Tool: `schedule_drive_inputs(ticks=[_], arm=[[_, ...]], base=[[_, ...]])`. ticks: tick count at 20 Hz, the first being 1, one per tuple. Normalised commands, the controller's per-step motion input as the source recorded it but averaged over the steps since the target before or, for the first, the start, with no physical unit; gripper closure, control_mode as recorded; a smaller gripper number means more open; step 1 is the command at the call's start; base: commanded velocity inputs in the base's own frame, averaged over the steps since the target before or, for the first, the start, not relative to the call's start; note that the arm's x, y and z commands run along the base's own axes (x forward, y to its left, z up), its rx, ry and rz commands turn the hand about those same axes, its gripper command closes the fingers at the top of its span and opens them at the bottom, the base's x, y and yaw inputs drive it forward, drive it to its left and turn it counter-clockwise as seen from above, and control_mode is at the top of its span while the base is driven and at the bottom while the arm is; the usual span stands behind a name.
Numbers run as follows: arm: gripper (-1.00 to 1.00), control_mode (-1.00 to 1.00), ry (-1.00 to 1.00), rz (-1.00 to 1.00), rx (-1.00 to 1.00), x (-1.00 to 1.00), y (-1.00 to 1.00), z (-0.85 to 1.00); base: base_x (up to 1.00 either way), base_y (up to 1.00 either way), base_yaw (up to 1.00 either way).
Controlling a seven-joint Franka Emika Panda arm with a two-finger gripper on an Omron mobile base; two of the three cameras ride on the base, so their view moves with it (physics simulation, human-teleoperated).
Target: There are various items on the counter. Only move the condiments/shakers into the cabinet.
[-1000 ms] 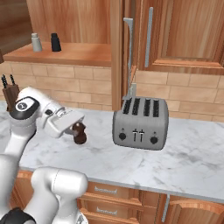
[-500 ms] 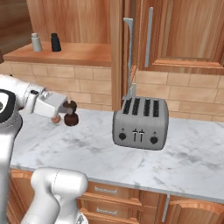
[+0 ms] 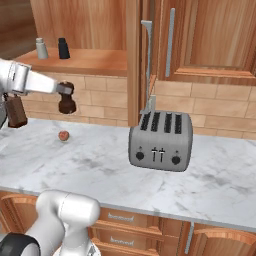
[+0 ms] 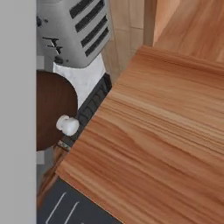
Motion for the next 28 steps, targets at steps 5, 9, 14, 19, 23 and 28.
schedule_drive_inputs(ticks=[5,9,14,19,23,28], arm=[[1.00,-1.00,0.03,0.22,0.00,0.81,0.18,0.15],[1.00,-1.00,-0.11,0.26,0.00,0.57,0.03,0.12],[1.00,-1.00,-0.15,0.26,0.00,0.41,0.00,0.17],[1.00,-1.00,-0.16,0.21,0.00,0.50,0.03,0.09],[1.00,-1.00,-0.01,0.12,-0.01,0.60,0.16,0.16],[1.00,-1.00,0.00,0.11,-0.03,0.61,0.26,0.04]], base=[[0.00,0.00,0.00],[0.00,0.00,0.00],[0.00,0.00,0.00],[0.00,0.00,0.00],[0.00,0.00,0.00],[0.00,0.00,0.00]])
